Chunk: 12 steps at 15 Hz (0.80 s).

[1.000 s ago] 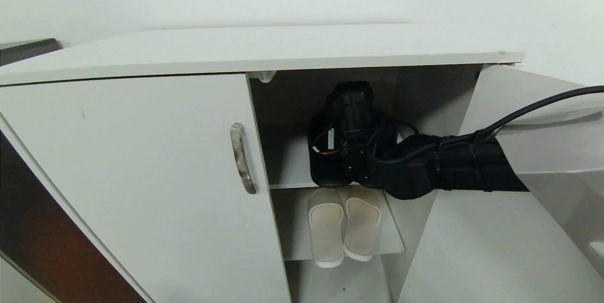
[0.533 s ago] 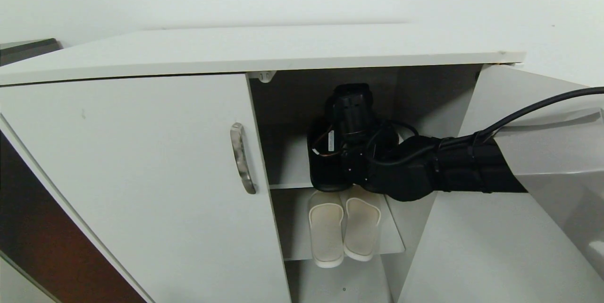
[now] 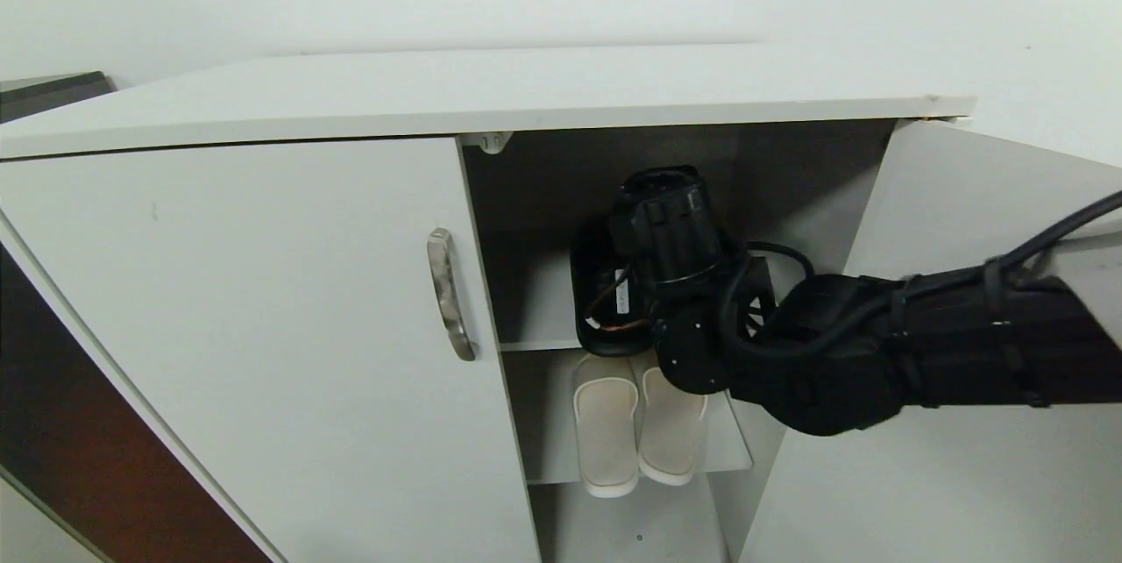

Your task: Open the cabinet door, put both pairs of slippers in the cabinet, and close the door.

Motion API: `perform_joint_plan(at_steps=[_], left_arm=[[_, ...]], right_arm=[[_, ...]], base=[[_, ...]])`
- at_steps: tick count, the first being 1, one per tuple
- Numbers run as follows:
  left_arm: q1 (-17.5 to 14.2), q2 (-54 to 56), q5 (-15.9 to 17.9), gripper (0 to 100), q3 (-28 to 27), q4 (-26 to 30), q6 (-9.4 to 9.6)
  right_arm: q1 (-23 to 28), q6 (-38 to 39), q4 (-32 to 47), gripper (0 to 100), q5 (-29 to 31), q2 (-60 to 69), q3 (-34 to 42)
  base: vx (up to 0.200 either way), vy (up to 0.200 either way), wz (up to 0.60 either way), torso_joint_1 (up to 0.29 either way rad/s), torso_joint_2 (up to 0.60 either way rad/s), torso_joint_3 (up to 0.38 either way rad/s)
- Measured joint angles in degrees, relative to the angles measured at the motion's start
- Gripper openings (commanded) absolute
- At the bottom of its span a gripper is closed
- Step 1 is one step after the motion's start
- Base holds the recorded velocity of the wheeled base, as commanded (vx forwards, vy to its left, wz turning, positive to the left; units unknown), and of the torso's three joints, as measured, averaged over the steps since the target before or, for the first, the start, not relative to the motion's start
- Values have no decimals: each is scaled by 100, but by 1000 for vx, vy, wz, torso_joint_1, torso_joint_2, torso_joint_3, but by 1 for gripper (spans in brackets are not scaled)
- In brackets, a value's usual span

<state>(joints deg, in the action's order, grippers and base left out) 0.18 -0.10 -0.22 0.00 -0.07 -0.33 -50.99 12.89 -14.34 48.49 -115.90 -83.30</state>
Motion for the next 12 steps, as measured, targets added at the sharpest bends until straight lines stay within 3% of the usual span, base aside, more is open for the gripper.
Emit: perform_joint_plan(at_steps=[2,3,8,12], left_arm=[[0,0,0,0,0,0,0],[0,0,0,0,0,-2,1],[0,0,0,0,0,0,4],[0,0,-2,0,0,0,9]], right_arm=[[-272,17,-310,100,26,368,592],[-377,16,-578,0,26,510,889],[-809,2,-1198,0,-79,1061,2197],[-1056,27,-1229,0,-104,1345,2653]], base=[[0,0,0,0,0,0],[0,0,0,0,0,0],[0,0,0,0,0,0],[0,0,0,0,0,0]])
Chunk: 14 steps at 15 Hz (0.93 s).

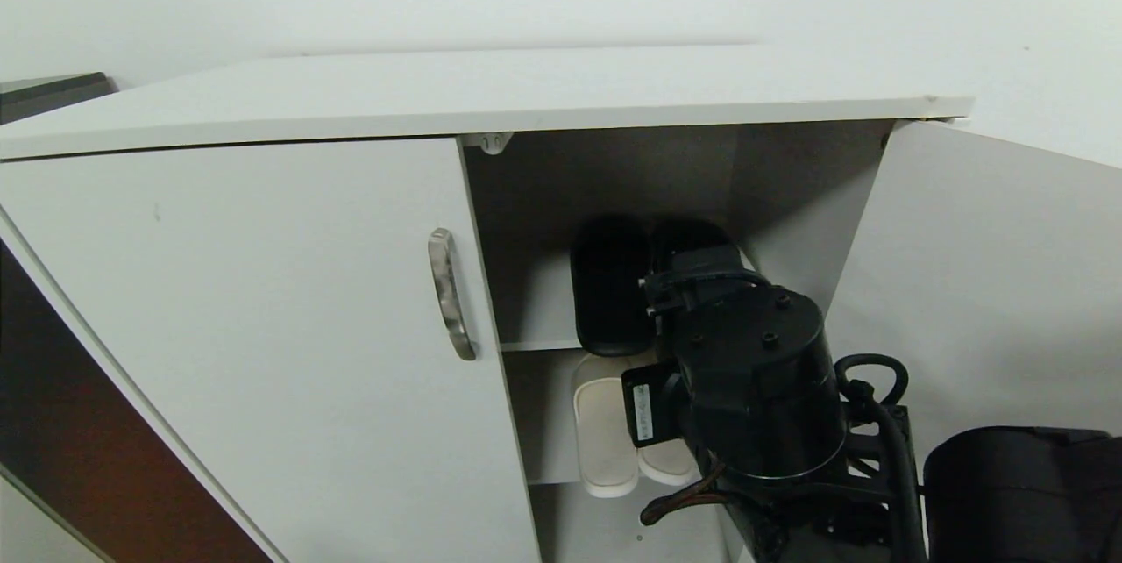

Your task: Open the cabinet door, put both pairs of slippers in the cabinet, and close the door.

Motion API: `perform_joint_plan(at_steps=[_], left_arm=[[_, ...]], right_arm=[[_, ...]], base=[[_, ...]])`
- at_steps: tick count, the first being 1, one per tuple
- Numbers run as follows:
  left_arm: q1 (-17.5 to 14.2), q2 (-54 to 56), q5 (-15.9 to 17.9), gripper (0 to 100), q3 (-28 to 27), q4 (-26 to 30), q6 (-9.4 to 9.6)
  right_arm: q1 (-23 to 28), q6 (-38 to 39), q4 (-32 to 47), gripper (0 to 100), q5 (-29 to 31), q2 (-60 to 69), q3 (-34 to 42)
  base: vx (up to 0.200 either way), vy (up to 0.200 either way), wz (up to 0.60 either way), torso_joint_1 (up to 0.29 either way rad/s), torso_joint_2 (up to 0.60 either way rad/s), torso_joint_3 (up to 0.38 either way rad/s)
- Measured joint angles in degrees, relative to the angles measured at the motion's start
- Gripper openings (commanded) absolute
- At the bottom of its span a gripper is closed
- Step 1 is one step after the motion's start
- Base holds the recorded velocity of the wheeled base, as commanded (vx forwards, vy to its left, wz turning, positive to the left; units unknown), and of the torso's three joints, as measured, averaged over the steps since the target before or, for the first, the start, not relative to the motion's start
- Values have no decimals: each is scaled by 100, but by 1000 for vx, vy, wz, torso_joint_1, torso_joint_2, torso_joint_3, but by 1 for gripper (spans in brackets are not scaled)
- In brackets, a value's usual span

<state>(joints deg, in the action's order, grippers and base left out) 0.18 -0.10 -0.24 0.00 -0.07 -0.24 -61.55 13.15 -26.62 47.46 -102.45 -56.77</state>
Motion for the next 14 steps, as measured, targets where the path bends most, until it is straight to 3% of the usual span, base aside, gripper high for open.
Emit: perform_joint_plan(at_steps=[7,14], left_arm=[[0,0,2,0,0,0,-2],[0,0,9,0,0,-4,-7]], right_arm=[[-20,-13,-235,0,2,-67,99],[-7,-7,-244,0,-5,-144,132]], base=[[0,0,0,0,0,0],[-200,0,0,0,4,1]])
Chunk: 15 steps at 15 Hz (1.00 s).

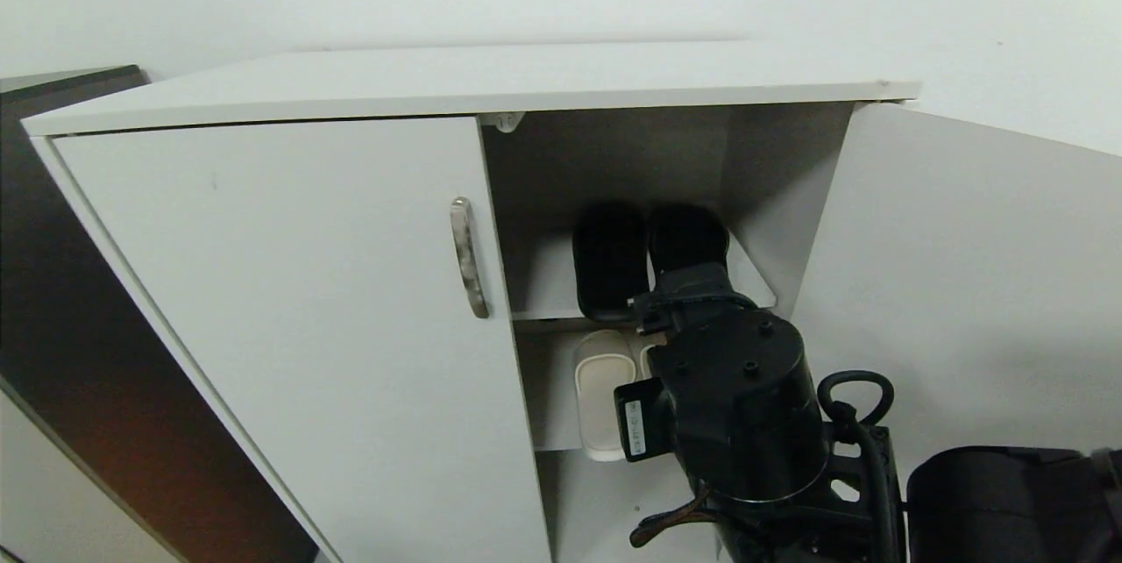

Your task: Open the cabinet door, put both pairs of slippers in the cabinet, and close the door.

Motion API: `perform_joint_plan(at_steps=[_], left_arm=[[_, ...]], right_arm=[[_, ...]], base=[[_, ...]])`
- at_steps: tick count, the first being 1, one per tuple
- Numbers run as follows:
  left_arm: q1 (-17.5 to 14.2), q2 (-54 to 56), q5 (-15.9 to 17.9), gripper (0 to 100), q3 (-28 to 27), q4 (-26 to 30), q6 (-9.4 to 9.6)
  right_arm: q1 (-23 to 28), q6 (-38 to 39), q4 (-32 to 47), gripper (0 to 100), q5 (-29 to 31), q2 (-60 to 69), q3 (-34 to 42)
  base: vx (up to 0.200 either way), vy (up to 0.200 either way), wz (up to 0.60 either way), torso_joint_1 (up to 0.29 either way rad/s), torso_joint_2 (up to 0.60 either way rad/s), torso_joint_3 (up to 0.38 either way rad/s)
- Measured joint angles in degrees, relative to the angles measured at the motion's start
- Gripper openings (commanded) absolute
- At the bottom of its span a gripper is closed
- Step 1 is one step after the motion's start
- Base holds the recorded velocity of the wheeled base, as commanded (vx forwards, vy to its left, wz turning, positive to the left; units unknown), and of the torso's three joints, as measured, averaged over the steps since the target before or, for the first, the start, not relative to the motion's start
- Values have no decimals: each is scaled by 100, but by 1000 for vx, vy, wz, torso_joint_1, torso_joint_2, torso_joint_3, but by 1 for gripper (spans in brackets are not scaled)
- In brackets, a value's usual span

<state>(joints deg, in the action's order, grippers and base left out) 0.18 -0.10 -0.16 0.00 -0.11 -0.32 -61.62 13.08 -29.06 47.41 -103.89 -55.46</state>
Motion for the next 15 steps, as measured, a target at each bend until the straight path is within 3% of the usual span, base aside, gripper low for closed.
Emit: perform_joint_plan(at_steps=[15], left_arm=[[0,0,-6,0,0,4,-1]], right_arm=[[30,-2,-61,0,-1,-24,111]], base=[[-200,0,0,2,3,1]])
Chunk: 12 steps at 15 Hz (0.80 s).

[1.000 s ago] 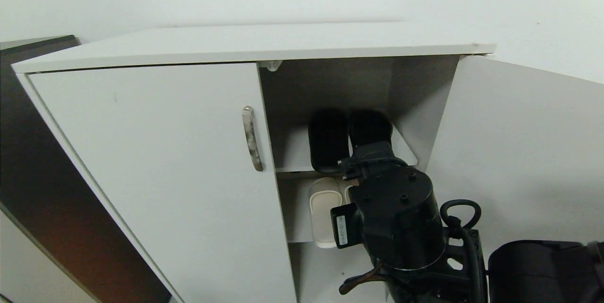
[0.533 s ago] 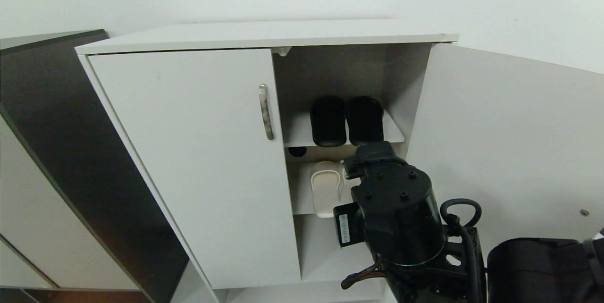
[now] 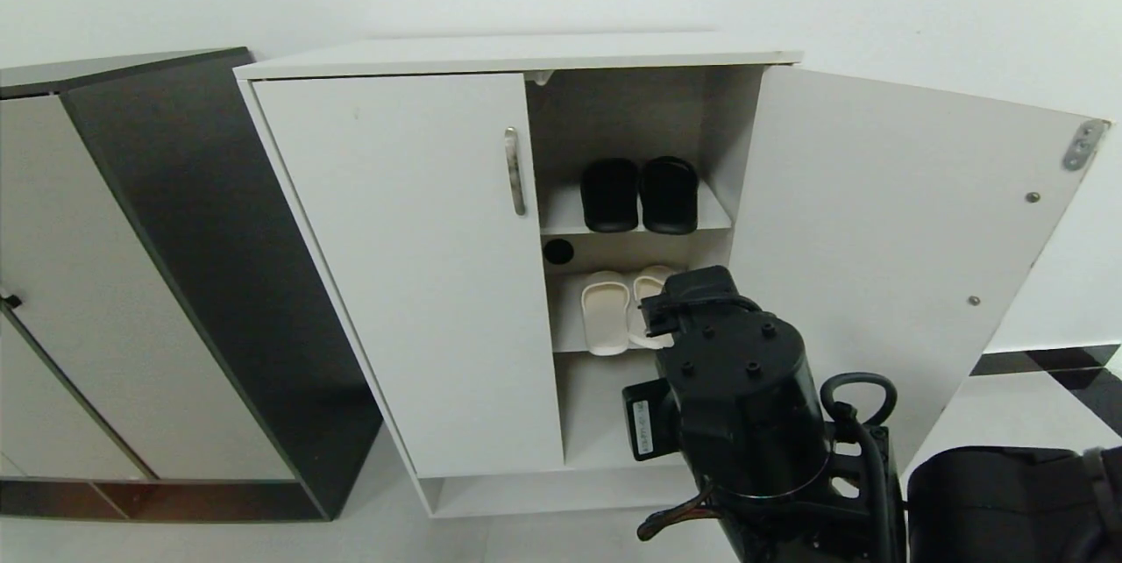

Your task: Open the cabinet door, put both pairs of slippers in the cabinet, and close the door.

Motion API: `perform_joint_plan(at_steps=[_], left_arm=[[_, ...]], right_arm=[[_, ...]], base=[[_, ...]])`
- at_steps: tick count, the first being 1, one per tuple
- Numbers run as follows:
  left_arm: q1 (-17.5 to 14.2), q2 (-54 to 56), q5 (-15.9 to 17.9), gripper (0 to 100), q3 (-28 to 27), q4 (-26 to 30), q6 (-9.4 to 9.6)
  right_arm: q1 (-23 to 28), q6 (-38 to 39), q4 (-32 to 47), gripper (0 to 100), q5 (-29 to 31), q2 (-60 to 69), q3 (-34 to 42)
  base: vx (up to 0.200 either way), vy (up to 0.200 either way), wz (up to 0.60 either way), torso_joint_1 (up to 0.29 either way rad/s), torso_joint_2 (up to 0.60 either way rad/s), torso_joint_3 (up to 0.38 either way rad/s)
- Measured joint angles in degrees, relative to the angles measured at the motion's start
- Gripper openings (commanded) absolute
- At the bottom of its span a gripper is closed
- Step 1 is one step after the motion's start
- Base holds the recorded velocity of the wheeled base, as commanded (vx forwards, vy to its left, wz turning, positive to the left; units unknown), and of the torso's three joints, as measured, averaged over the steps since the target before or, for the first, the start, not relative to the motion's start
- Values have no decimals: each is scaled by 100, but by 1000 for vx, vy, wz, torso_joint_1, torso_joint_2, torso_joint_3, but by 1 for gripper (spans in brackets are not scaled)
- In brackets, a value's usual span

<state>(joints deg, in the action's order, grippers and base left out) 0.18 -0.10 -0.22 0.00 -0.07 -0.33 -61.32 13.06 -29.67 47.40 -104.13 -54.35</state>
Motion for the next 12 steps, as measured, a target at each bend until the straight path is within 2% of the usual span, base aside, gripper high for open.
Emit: perform_joint_plan(at_steps=[2,6,12], left_arm=[[0,0,0,0,0,-2,0],[0,0,-11,0,0,-9,-16],[0,0,-11,0,0,-4,-21]], right_arm=[[41,2,-18,0,-2,-9,22],[82,-74,-289,0,-79,-9,212],[116,-143,-290,0,-79,-9,347]], base=[[-200,0,0,2,0,2],[0,0,0,0,0,0],[0,0,0,0,0,0]])
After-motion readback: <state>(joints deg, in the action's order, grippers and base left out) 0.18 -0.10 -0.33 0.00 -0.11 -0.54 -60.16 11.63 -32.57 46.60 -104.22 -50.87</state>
